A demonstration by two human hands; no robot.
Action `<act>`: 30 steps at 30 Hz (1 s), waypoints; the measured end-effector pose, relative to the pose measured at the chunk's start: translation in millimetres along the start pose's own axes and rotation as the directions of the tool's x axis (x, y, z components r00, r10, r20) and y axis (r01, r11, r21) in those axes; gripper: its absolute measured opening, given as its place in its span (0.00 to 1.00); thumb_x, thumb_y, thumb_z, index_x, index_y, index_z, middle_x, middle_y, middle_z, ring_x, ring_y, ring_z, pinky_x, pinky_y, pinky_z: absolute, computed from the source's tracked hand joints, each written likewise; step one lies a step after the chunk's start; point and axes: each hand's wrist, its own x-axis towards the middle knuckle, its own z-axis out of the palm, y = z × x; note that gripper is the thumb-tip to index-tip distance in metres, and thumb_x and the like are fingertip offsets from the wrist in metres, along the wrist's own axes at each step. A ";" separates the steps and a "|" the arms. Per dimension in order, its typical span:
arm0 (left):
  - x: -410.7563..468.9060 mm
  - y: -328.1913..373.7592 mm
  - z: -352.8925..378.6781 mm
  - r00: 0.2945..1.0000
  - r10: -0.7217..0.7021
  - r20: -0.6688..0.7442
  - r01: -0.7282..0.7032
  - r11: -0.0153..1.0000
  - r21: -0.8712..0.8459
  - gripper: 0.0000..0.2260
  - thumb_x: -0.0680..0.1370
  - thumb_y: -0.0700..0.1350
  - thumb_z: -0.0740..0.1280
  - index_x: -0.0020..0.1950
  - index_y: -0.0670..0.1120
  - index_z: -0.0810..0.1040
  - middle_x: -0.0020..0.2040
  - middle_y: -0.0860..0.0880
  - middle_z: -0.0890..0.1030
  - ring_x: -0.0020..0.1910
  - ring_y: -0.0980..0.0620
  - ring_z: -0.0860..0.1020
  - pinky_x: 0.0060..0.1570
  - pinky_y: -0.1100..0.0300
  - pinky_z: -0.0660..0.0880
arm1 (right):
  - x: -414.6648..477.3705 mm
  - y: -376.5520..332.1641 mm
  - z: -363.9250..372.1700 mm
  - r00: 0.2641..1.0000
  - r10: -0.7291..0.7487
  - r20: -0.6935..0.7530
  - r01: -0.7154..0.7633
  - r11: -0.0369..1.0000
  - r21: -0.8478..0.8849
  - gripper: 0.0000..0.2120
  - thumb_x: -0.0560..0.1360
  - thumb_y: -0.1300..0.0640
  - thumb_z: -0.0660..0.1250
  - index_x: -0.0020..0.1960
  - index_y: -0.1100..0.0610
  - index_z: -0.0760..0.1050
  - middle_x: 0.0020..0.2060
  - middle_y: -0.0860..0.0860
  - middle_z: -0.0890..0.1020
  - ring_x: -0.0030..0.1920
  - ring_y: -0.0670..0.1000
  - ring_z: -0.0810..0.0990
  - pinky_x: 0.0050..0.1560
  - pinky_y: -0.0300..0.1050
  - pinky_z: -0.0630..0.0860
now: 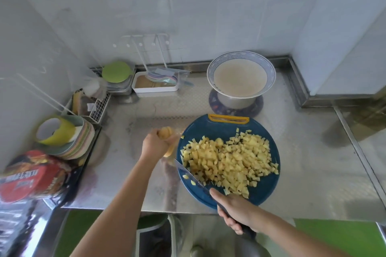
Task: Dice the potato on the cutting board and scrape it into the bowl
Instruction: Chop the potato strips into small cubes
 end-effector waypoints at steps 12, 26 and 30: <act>-31.4 -50.4 9.8 0.982 -0.177 0.063 0.182 0.979 -0.088 0.29 0.74 0.58 0.69 0.65 0.39 0.71 0.52 0.43 0.77 0.49 0.43 0.77 0.51 0.47 0.79 | 10.9 -6.1 7.3 0.990 -0.046 -0.132 0.074 0.972 0.222 0.30 0.73 0.28 0.57 0.31 0.55 0.65 0.22 0.52 0.65 0.21 0.49 0.61 0.24 0.40 0.61; -54.1 -55.8 14.4 0.971 -0.165 0.170 0.154 0.985 0.079 0.31 0.75 0.59 0.67 0.70 0.41 0.66 0.60 0.43 0.74 0.57 0.44 0.74 0.59 0.51 0.74 | 14.8 -4.5 15.2 0.998 0.018 -0.066 -0.005 0.981 0.193 0.31 0.75 0.30 0.56 0.30 0.56 0.65 0.22 0.51 0.65 0.20 0.49 0.61 0.23 0.39 0.61; -67.5 -50.8 29.5 0.941 -0.039 0.337 -0.004 0.992 0.126 0.28 0.72 0.59 0.70 0.66 0.47 0.69 0.57 0.47 0.76 0.53 0.47 0.75 0.55 0.55 0.75 | 15.8 -10.6 0.8 0.992 0.009 -0.126 0.014 0.983 0.184 0.30 0.76 0.30 0.55 0.33 0.56 0.64 0.23 0.51 0.65 0.21 0.49 0.61 0.23 0.39 0.61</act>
